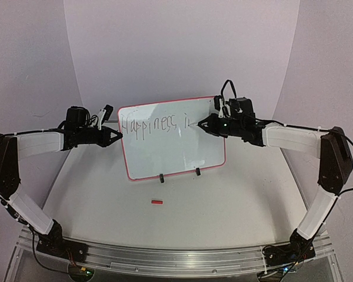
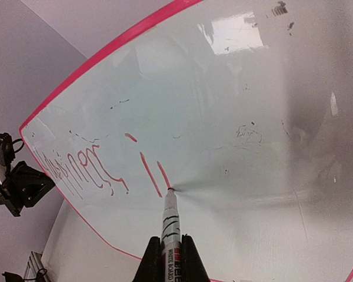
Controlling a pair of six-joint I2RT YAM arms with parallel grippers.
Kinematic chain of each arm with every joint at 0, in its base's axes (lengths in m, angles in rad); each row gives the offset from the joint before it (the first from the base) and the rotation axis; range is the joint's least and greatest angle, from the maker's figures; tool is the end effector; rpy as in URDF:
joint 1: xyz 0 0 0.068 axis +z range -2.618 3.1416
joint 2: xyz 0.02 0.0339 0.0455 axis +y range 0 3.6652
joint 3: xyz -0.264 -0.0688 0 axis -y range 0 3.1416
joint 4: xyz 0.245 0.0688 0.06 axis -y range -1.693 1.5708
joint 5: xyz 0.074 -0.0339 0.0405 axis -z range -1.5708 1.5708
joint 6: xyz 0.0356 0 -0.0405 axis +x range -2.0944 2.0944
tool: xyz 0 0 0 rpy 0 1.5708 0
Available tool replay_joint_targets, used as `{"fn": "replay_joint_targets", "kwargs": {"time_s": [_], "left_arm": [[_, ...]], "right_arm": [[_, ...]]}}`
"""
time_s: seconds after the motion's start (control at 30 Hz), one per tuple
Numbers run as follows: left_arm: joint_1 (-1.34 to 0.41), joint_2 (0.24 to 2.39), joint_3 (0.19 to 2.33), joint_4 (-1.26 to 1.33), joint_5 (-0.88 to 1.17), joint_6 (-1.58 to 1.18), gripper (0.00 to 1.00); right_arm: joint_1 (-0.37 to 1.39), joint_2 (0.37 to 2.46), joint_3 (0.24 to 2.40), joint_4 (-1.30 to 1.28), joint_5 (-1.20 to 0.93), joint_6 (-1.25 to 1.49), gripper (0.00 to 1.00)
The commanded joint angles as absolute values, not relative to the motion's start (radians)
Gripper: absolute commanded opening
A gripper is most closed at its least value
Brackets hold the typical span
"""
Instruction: Write a sentence on the whiteboard
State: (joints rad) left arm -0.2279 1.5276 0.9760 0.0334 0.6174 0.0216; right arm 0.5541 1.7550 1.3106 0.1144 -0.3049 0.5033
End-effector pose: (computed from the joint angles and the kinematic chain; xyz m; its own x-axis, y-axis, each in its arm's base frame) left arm 0.3248 -0.0965 0.2489 -0.4678 0.1266 -0.8747 0.6844 0.6781 -0.2679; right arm 0.3494 0.2288 0.2869 -0.6000 0.1698 -0.7818 -0.5183 0.6619 0.5415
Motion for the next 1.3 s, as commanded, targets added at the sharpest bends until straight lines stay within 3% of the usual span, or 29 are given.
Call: {"fn": "replay_joint_targets", "kwargs": {"time_s": [0.0, 1.27], "left_arm": [[-0.230, 1.529, 0.999, 0.025, 0.571, 0.078, 0.00], [-0.230, 1.525, 1.000, 0.020, 0.570, 0.078, 0.00]], "right_arm": [[0.548, 1.746, 1.310, 0.124, -0.302, 0.514, 0.00], [0.544, 1.713, 1.355, 0.197, -0.194, 0.509, 0.00]]}}
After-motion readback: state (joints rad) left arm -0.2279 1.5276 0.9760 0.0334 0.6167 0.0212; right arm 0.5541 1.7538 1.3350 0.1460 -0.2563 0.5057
